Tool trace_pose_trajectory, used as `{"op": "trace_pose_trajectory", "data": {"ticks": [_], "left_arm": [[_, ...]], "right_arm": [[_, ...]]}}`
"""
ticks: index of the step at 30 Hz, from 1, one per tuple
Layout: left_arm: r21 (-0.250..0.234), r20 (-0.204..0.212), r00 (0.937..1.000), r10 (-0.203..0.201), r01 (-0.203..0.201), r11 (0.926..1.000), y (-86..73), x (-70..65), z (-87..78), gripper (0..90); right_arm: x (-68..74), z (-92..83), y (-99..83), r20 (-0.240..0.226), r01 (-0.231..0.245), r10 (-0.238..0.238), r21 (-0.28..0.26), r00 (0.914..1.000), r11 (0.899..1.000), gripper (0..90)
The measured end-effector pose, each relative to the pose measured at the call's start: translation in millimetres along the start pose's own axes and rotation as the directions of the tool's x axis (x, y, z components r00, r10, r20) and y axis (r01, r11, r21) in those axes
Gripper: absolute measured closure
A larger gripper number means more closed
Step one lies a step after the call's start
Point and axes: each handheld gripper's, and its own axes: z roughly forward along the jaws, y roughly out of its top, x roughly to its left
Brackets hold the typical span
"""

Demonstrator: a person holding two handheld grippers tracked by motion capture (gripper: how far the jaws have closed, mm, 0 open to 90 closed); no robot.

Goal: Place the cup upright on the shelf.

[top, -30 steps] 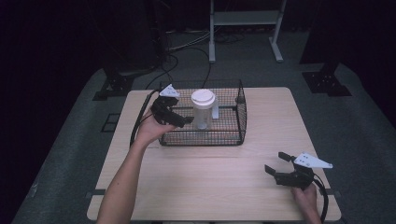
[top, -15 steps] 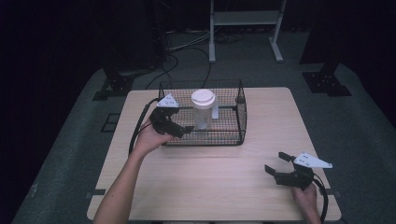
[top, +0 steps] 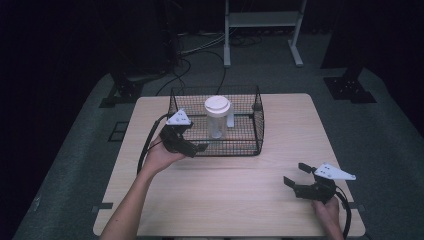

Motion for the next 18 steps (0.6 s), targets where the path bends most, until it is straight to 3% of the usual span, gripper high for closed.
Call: {"op": "trace_pose_trajectory", "data": {"ticks": [18], "left_arm": [[-0.041,0.032,0.9995,0.003,-0.002,0.9992,-26.0,-20.6,-2.8,0.0]], "right_arm": [[0.6,0.3,0.0,0.004,0.001,-0.001,0.005,1.0,1.0,13.4]]}}
